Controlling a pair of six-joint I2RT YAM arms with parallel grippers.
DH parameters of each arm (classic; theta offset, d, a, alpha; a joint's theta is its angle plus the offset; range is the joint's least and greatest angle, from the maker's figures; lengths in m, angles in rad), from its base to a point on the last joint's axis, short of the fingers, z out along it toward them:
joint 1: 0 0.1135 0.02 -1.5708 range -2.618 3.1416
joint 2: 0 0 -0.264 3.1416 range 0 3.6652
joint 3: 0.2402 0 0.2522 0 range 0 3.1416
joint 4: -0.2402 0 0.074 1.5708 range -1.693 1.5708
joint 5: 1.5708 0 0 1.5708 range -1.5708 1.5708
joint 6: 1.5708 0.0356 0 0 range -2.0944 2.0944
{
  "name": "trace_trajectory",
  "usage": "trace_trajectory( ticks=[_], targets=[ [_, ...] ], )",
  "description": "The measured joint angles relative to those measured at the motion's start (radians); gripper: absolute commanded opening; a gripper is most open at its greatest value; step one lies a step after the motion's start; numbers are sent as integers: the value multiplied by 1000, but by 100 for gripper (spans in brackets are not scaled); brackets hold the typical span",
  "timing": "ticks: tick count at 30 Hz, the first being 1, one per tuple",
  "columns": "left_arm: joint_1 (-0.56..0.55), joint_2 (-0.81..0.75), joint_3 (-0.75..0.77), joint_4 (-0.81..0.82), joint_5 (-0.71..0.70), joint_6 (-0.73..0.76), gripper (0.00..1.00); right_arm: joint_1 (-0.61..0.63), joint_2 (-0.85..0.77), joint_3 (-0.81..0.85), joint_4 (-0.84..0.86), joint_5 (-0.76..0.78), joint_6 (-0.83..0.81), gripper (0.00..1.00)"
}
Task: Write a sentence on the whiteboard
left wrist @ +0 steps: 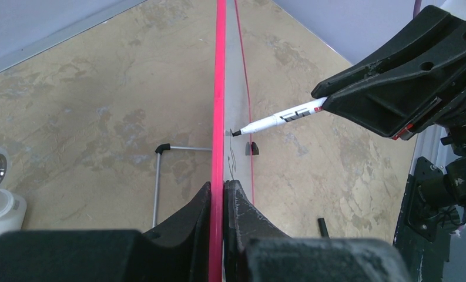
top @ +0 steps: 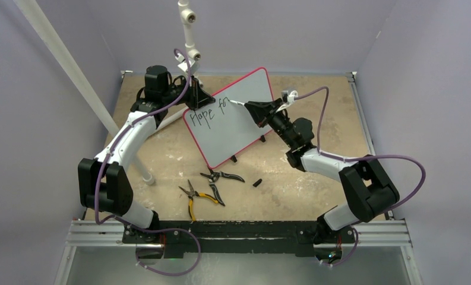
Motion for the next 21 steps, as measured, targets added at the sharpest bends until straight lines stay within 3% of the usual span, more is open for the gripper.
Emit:
trace_trajectory(
  ticks=[21],
  targets=[
    [0, -2, -2, 2, 0, -1, 0, 0, -18, -74, 13, 8, 29, 0]
  ],
)
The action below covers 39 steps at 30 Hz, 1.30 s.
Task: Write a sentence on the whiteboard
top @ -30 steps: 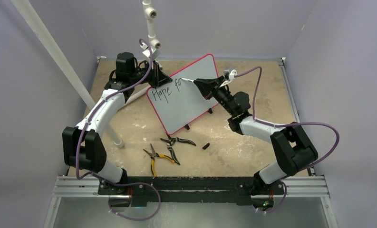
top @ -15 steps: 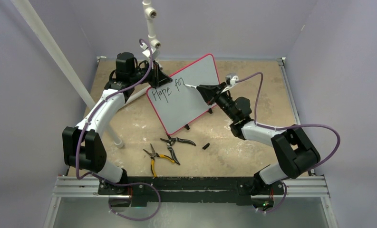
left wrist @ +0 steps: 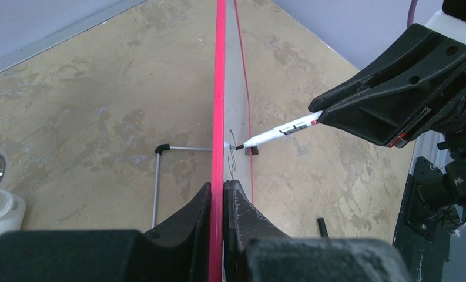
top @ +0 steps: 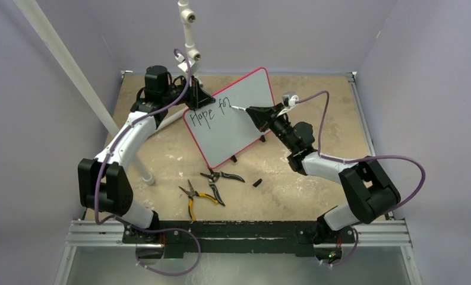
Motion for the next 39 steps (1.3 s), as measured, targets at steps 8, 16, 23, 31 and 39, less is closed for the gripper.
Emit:
trace_trajectory(
  ticks=[8, 16, 23, 31, 39],
  targets=[
    [0, -2, -2, 2, 1, 0, 0, 0, 2, 36, 14, 5, 5, 0],
    [0, -2, -2, 2, 0, 0, 0, 0, 30, 71, 23, 4, 6, 0],
    [0, -2, -2, 2, 0, 0, 0, 0, 30, 72, 23, 21, 14, 0],
    [0, -2, -2, 2, 0, 0, 0, 0, 30, 72, 29, 56, 25, 0],
    [0, -2, -2, 2, 0, 0, 0, 0, 30, 72, 30, 55, 28, 0]
  ],
)
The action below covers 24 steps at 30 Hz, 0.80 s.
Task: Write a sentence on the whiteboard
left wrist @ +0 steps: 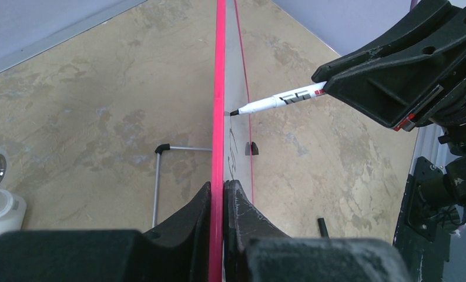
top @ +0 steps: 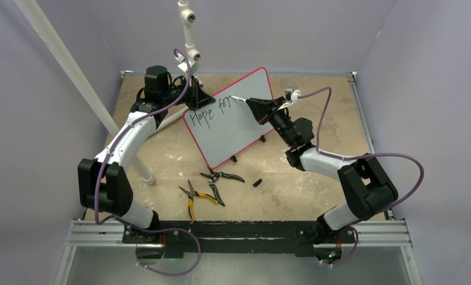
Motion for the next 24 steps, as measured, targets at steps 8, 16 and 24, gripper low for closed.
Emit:
trace_trajectory(
  ticks=[8, 16, 24],
  targets=[
    [0, 0, -1, 11, -5, 2, 47, -1, -74, -25, -8, -36, -8, 0],
    [-17, 0, 0, 22, -35, -17, 69, -1, -287, -87, -48, -40, -40, 0],
    [-130, 69, 135, -39, -108, 11, 71, -19, -385, -164, -132, -25, -70, 0]
  ],
)
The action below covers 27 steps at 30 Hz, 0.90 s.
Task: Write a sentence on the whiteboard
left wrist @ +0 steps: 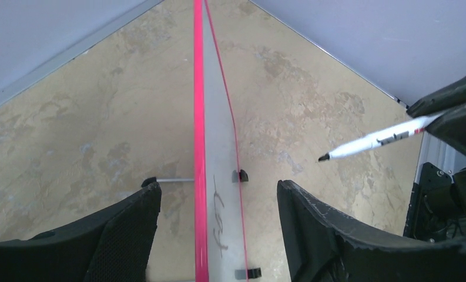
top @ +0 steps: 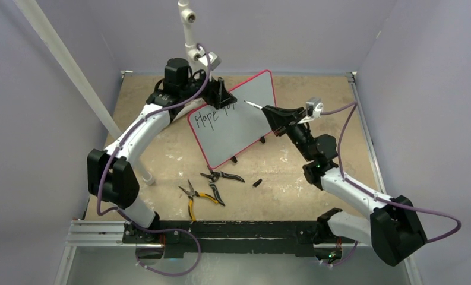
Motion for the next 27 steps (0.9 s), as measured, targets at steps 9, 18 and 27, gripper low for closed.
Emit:
trace_trajectory(
  ticks=[9, 18, 27],
  targets=[
    [-48, 130, 156, -82, -61, 35, 50, -14, -116, -65, -67, 49, -25, 0],
    [-51, 154, 180, -95, -63, 50, 2, -14, -269, -90, -161, 106, -89, 0],
    [-55, 152, 178, -100, 14, 54, 0, -14, -338, -105, -230, 123, -132, 0]
  ],
)
